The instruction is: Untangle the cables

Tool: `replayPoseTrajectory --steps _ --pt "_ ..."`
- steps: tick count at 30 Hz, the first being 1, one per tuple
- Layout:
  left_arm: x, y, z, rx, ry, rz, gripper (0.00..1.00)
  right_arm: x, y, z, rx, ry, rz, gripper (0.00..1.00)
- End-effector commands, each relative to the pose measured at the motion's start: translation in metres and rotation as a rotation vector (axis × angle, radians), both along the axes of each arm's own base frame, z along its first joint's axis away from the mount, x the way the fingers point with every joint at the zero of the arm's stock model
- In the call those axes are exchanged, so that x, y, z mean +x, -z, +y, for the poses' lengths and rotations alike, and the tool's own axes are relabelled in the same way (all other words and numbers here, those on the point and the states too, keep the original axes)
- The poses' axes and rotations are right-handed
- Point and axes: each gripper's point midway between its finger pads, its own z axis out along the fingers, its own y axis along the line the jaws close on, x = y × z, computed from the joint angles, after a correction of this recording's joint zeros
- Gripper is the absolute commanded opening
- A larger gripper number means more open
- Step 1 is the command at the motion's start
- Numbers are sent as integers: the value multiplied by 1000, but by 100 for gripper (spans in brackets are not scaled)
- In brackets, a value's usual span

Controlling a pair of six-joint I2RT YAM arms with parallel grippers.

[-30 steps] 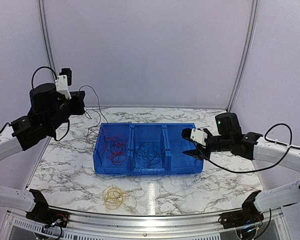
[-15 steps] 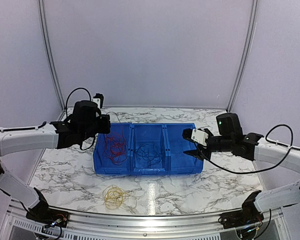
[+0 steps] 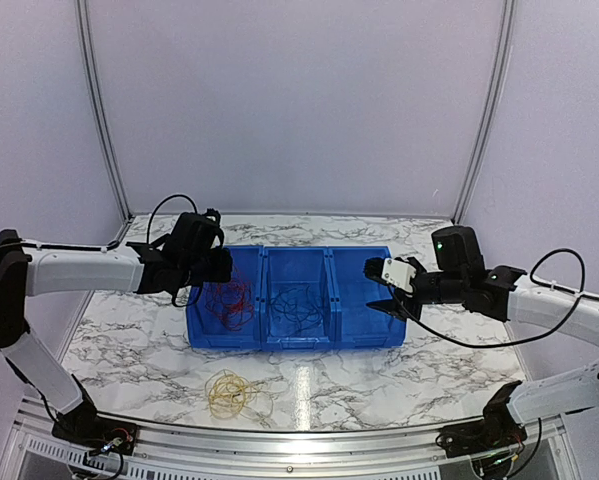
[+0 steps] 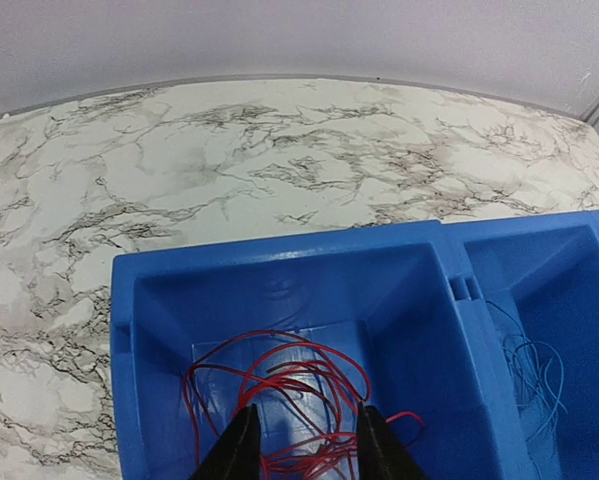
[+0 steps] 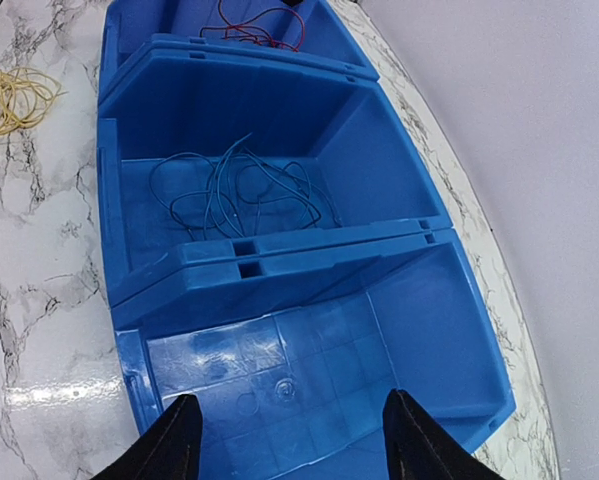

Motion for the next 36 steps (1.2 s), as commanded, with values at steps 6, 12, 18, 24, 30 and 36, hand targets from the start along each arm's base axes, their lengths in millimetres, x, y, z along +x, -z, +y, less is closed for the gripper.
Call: replayPoseTrajectory --steps 6,12,18,24,30,36 --pt "-13 -58 17 -42 -9 -80 45 5 -8 -3 10 19 -30 62" --pt "-46 -79 23 -109 85 -118 48 2 -11 0 28 -3 -21 61" --pt "-109 -69 -14 -151 361 -66 45 -23 -29 23 97 -134 37 51" --pt "-172 -17 -28 35 497 160 45 -59 -28 68 95 -285 145 49" --pt "-197 18 -25 -79 466 229 46 -114 10 124 48 -428 389 53" --pt "-210 45 -16 -136 417 262 45 -139 47 159 -21 -456 554 53"
